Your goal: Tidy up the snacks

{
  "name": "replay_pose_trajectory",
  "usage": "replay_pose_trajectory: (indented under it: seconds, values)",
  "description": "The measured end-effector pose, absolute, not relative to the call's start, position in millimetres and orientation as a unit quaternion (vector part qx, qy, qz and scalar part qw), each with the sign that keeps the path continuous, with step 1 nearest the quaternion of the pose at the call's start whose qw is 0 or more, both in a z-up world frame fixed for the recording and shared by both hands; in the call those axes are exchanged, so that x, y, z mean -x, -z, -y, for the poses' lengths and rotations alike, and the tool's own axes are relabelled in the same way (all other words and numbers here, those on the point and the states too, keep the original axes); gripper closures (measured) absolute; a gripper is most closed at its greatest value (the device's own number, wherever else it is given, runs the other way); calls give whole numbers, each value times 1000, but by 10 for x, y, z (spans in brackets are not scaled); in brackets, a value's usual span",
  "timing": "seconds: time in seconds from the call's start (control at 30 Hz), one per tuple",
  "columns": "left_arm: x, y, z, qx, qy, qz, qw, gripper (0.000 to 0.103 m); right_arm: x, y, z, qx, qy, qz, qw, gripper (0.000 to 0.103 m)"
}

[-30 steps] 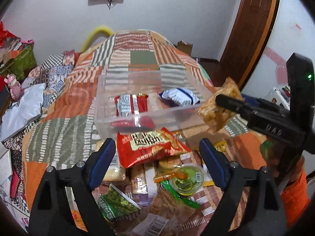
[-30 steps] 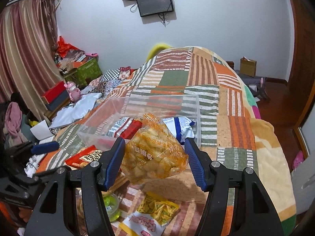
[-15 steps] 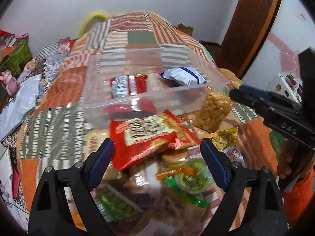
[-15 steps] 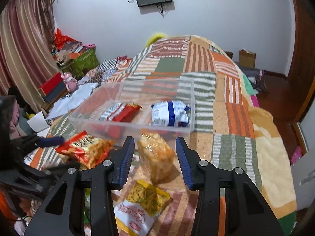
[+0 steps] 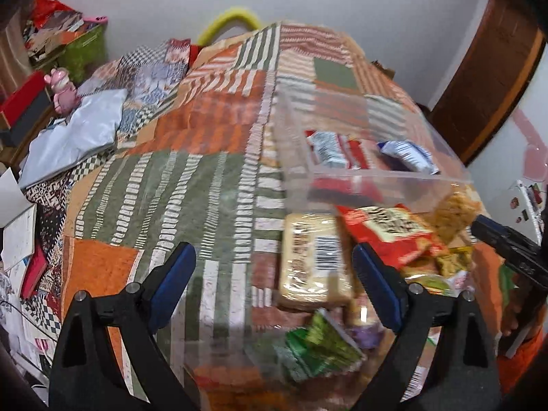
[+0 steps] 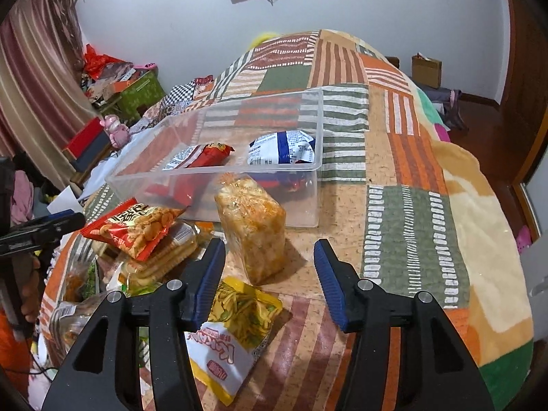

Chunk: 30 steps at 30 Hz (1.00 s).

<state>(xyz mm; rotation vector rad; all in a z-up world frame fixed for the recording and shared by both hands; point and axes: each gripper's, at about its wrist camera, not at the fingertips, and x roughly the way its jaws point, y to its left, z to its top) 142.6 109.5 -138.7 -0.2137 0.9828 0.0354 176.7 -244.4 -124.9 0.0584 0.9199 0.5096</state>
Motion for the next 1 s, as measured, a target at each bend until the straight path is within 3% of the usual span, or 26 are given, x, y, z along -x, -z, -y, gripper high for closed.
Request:
replay_pose_trajectory:
  seconds: [0.43, 0.67, 0.73, 0.83, 0.9, 1.0]
  values:
    - [-1585, 1721, -759, 69, 27, -519, 852, 10, -1851, 1294, 2254, -2, -255, -441, 861, 53]
    - [-1706, 1744, -659, 64, 44, -516, 853, 26, -1968, 1412, 2121, 9, -262, -458, 850, 53]
    - [-1724, 1743, -650, 63, 45, -512, 856, 29, -1990, 1445, 2108, 4, -264, -462, 847, 60]
    - [-1721, 1746, -683, 74, 50, -507, 857, 37, -1998, 1464, 2094, 0, -266, -463, 846, 63]
    - [-1707, 1741, -722, 76, 41, -504, 860, 49, -1984, 1457, 2093, 1, -267, -460, 847, 64]
    - [-1693, 1792, -786, 87, 43, -508, 856, 49, -1955, 1445, 2097, 2, -269, -457, 848, 67]
